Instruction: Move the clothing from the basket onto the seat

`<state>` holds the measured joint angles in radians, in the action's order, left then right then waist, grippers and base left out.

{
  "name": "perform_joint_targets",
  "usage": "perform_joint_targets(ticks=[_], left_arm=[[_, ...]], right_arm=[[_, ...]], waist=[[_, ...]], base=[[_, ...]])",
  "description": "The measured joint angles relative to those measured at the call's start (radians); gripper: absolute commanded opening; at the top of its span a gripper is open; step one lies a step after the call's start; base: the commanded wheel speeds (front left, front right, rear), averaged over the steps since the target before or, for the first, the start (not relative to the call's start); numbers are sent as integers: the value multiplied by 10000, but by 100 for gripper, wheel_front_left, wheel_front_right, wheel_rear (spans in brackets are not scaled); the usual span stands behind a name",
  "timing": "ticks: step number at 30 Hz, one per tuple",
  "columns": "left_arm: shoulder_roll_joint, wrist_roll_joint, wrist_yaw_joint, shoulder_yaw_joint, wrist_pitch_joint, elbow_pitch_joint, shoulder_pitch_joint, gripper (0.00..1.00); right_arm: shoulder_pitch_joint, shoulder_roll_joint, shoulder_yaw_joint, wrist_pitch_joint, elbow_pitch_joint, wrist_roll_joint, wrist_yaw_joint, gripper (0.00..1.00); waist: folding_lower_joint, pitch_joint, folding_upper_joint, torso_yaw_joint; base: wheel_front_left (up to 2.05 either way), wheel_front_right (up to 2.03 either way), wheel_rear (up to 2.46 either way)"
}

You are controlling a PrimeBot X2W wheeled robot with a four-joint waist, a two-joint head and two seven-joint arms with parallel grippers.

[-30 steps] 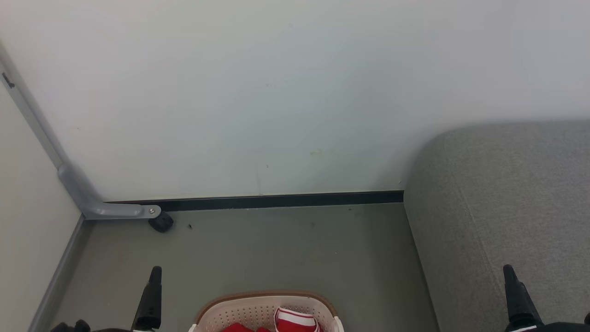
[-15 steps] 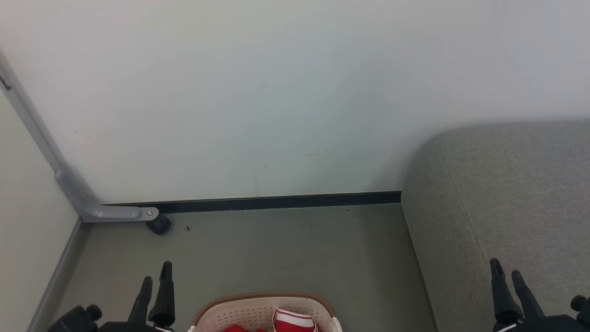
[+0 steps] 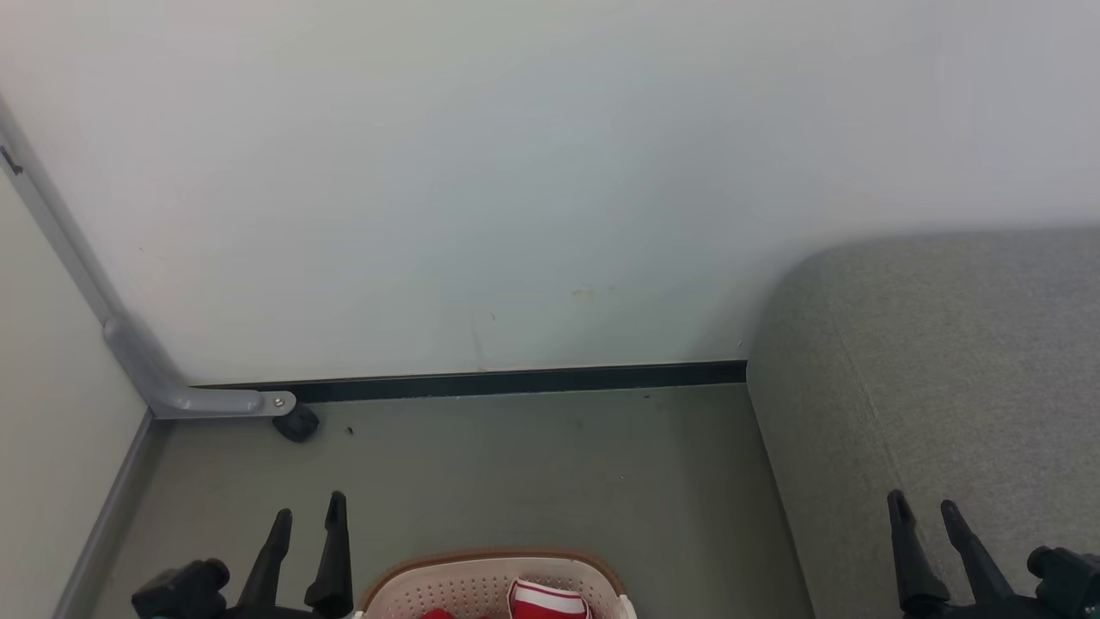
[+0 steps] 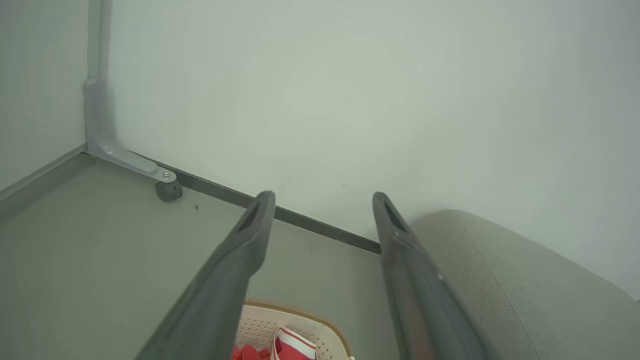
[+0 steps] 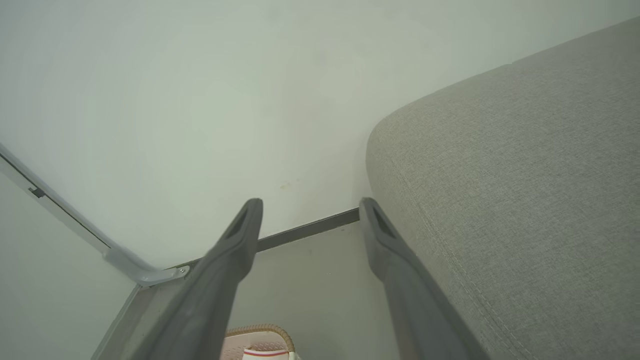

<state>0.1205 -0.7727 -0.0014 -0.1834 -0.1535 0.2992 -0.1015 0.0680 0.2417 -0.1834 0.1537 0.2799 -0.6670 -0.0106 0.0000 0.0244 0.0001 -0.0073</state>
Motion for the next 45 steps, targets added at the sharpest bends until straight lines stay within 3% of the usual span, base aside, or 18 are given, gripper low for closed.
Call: perform_joint_targets(ticks=[9,25,45], left_arm=[[48,1601,370,-316,-372,161,2,100],[-10,3499,754,-523,-959,362,11,100],[-270,3519,805,-197,-959,696,38,100]], right_arm=[[9,226,-408,347,123,1285,205,100],[22,589,-934,918,153,3187,493,100],[32,556,-700,953,121,3321,546,100]], waist=[[0,22,0,-30],[0,8,0,-50],[0,-53,0,-44]], base=[[0,0,0],[0,0,0],[0,0,0]])
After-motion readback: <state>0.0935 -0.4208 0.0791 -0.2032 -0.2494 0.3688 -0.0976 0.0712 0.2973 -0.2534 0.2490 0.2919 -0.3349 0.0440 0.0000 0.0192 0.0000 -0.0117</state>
